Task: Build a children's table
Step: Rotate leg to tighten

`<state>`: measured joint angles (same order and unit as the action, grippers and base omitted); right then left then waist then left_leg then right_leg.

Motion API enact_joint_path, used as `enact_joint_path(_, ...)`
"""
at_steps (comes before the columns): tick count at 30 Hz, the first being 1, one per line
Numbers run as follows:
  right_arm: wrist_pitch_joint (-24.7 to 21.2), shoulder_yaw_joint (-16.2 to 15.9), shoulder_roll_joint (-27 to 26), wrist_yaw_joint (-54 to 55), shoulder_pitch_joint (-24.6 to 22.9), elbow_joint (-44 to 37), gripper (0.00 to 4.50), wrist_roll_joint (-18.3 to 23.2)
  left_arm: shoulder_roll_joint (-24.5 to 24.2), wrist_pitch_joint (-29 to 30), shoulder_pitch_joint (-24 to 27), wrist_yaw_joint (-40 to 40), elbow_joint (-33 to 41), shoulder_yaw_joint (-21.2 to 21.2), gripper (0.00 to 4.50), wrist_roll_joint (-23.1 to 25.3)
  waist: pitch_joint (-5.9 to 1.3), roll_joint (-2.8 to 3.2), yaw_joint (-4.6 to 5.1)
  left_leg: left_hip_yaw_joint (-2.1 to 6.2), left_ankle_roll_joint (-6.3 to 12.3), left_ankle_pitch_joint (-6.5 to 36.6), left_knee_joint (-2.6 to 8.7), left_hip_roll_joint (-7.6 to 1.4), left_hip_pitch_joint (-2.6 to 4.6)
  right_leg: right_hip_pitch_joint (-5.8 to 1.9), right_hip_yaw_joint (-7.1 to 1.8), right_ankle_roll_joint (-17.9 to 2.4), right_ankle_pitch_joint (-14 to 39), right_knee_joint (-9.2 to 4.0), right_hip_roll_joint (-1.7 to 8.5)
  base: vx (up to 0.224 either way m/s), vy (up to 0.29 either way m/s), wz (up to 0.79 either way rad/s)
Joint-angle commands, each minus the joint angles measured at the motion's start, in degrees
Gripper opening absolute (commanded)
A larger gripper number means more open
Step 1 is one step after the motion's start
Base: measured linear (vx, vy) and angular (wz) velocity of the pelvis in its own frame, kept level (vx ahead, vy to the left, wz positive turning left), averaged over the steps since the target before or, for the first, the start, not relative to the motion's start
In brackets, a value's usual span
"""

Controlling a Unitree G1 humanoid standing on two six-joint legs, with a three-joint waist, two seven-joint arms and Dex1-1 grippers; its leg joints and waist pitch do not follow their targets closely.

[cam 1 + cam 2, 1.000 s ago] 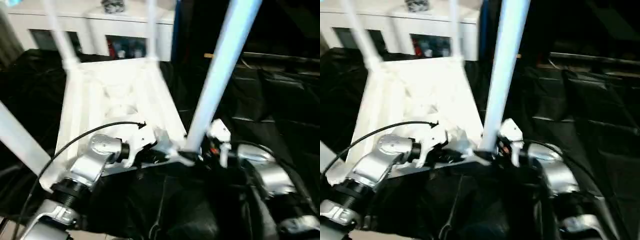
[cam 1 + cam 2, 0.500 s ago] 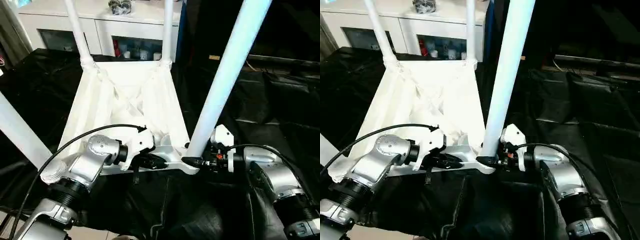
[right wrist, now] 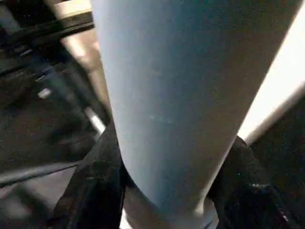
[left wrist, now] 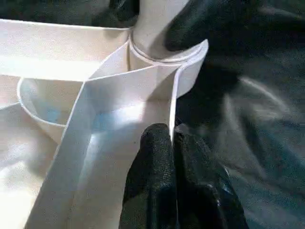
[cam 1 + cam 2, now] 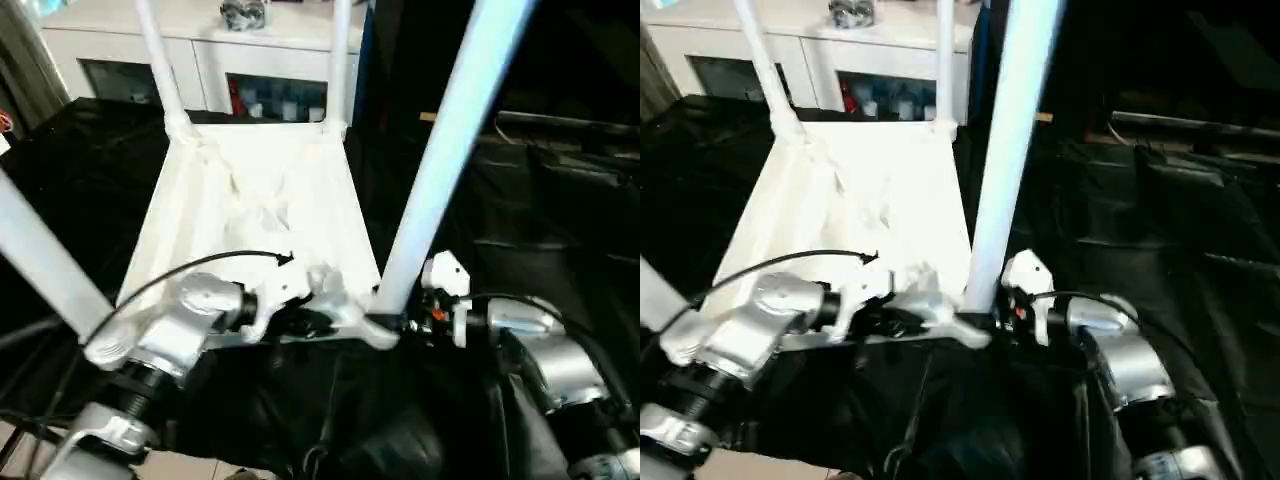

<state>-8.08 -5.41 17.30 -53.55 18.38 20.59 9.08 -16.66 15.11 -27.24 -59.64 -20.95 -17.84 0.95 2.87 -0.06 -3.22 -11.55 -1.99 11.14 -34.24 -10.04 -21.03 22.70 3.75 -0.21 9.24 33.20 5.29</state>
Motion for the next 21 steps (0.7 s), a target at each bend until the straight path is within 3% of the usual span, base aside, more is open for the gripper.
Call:
enact_joint_path(1,-0.06,-1.51,-8.38,6.61,-1.00,1.43,1.95,2.12,7.35,6.32,-0.99,15.02,0.81,2.31,0.00,1.54,-2.92,-0.33,0.54,1.95,-0.69,18.59,5.00,-3.51,1.17,-1.44,-2.43,-9.71,27.07,-4.61,3.79,0.000,0.000,0.00)
enact_joint_path(3,-0.11,-0.98,-10.93,11.22,-0.98,2.06,1.95,1.32,10.04,7.64,-0.98,17.27,0.81,2.01,0.00,1.63,-2.97,-0.74,0.94,2.24,-1.03,19.60,4.96,-3.25,1.06,-1.55,-2.09,-8.53,29.51,-5.02,3.81,0.000,0.000,0.00)
enact_joint_path(6,-0.11,-0.81,-13.12,14.58,-1.07,2.39,1.95,0.71,11.96,8.27,-1.24,19.18,0.37,1.32,0.00,2.25,-2.88,-0.75,1.75,2.32,-0.19,20.01,4.89,-2.97,0.80,-1.40,-1.98,-6.65,32.32,-5.62,3.76,0.000,0.000,0.00)
enact_joint_path(7,-0.10,-0.90,-14.01,15.72,-1.23,2.28,1.95,0.51,12.62,8.43,-1.40,20.27,0.18,1.08,0.00,2.68,-2.87,-0.45,1.75,2.37,0.08,20.22,4.85,-2.87,0.83,-1.25,-1.95,-6.06,33.34,-5.79,3.73,0.000,0.000,0.00)
enact_joint_path(10,1.27,-1.11,-17.75,22.78,1.16,6.28,1.95,-3.25,14.53,7.93,-3.52,23.36,-2.39,-0.04,0.00,5.12,-2.78,-0.43,2.04,2.36,0.13,20.94,4.82,-2.74,0.98,-0.77,-1.83,-5.38,34.66,-6.22,3.61,0.000,0.000,0.00)
enact_joint_path(12,2.49,-1.21,-18.36,24.42,2.51,8.07,1.95,-4.89,15.00,7.94,-4.06,23.25,-2.80,-0.12,0.00,5.51,-2.79,0.19,2.55,2.74,-0.59,22.75,4.98,-2.66,0.91,-1.01,-1.38,-4.98,35.21,-6.28,3.47,0.000,0.000,0.00)
enact_joint_path(16,1.92,1.94,-19.10,26.07,3.68,8.49,1.95,-2.38,14.39,7.24,-3.88,22.27,-2.36,-0.45,0.00,5.83,-2.91,0.00,3.16,2.85,-0.11,24.45,5.12,-2.84,0.87,-0.97,-1.43,-5.65,33.07,-6.26,3.49,0.000,0.000,0.00)
enact_joint_path(17,1.55,2.39,-18.29,24.14,3.63,8.10,2.51,-1.27,13.69,7.18,-3.55,20.58,-1.48,-0.50,0.00,5.16,-2.96,0.06,3.12,2.79,-0.09,24.22,5.22,-2.93,0.84,-1.00,-1.53,-6.10,31.62,-6.12,3.46,0.000,0.000,0.00)
enact_joint_path(21,0.81,2.32,-16.14,19.79,3.43,7.24,2.71,-0.86,11.78,5.96,-2.89,17.12,-0.15,-0.64,0.00,4.24,-3.05,0.07,3.06,2.74,0.36,23.71,5.39,-3.06,0.52,-1.30,-1.76,-7.45,28.15,-5.68,3.50,0.000,0.000,0.00)
